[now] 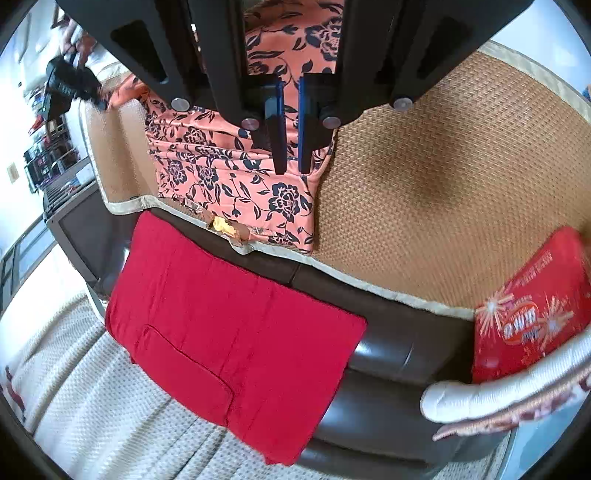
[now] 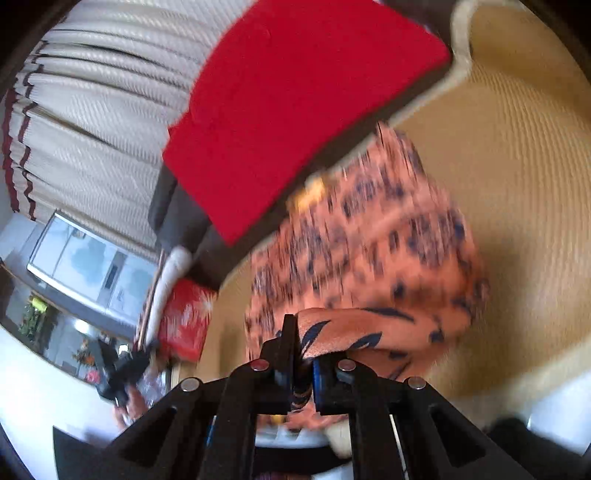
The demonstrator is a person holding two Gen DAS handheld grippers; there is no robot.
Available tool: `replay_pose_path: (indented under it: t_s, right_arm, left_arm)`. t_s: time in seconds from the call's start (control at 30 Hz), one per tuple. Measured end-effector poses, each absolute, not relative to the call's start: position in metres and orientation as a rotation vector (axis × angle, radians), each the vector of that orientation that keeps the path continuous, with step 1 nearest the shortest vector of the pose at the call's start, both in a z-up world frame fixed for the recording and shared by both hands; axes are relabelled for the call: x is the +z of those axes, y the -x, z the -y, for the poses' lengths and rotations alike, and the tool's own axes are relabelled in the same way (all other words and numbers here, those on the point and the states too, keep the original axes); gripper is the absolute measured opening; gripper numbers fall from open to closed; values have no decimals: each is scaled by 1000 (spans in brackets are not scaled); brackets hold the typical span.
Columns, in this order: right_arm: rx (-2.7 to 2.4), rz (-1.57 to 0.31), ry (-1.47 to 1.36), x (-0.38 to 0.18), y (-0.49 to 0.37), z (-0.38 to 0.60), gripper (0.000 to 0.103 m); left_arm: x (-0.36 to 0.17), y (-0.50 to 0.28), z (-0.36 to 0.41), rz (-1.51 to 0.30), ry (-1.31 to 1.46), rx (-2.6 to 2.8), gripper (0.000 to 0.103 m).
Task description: Fold small clothes
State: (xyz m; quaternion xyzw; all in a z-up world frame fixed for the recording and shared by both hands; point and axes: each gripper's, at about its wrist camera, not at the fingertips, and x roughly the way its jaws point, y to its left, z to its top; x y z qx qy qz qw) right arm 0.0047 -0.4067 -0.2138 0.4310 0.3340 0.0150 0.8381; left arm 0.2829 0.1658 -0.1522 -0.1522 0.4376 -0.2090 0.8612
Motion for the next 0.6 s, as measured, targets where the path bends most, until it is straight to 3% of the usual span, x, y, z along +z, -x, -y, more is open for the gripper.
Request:
replay_pose_path:
  t_s: [0.1,0.17,0.23,0.27,0.43,0.6]
  right_arm:
    - [34,-657,-935,-204,-20,417,8]
    - [28,-647,-933,-207,-23,415,8]
    - [18,-658,-934,-214,-16,416,8]
    - [14,-667,-943,-221,-13,418,8]
    - [-16,-671,-1006,-253,1,426,8]
    - [9,-602,-1026,-265,7,428,8]
  left_arm:
    - [-174,-281,-165,-1007,323,-404,7]
    - [-197,-270,-169,-1080,339,-377,23]
    - [-224,-251,-173,-1144,342,-347,55]
    - [-238,-238,-175,-1168,340,-318,58]
    - [-309,-186,-183,-1316,415,-213,59]
    - [-361,-159,-197,-1353,554,-75,60]
